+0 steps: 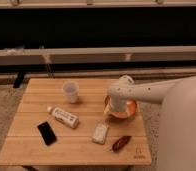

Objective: Drag the ceramic bowl in a circle

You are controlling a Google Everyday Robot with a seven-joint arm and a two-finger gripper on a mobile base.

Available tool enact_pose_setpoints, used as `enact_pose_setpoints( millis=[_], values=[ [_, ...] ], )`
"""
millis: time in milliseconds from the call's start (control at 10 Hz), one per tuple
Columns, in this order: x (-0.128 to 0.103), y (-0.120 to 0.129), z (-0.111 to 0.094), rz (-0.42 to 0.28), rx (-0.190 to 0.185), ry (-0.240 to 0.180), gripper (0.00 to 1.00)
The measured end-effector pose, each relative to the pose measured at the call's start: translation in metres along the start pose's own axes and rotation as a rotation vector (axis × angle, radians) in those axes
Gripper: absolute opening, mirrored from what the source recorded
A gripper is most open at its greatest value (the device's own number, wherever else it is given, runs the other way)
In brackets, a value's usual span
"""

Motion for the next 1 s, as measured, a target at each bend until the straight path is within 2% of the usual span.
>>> enact_pose_setpoints(
  millis=[100, 300, 500, 800, 900, 1000],
  values=[
    [-0.001, 0.000, 0.001, -0.001, 0.000, -0.002, 0.70],
    [-0.002, -0.001, 0.005, 0.000, 0.001, -0.001, 0.50],
    [-0.004, 0.000, 0.006, -0.001, 0.000, -0.006, 0.47],
    [-0.011, 0.005, 0.006, -0.005, 0.007, -0.012, 0.20],
    [-0.013, 0.013, 0.005, -0.011, 0.011, -0.014, 0.10],
    [-0.017, 0.023, 0.004, -0.020, 0.017, -0.019, 0.05]
  ],
)
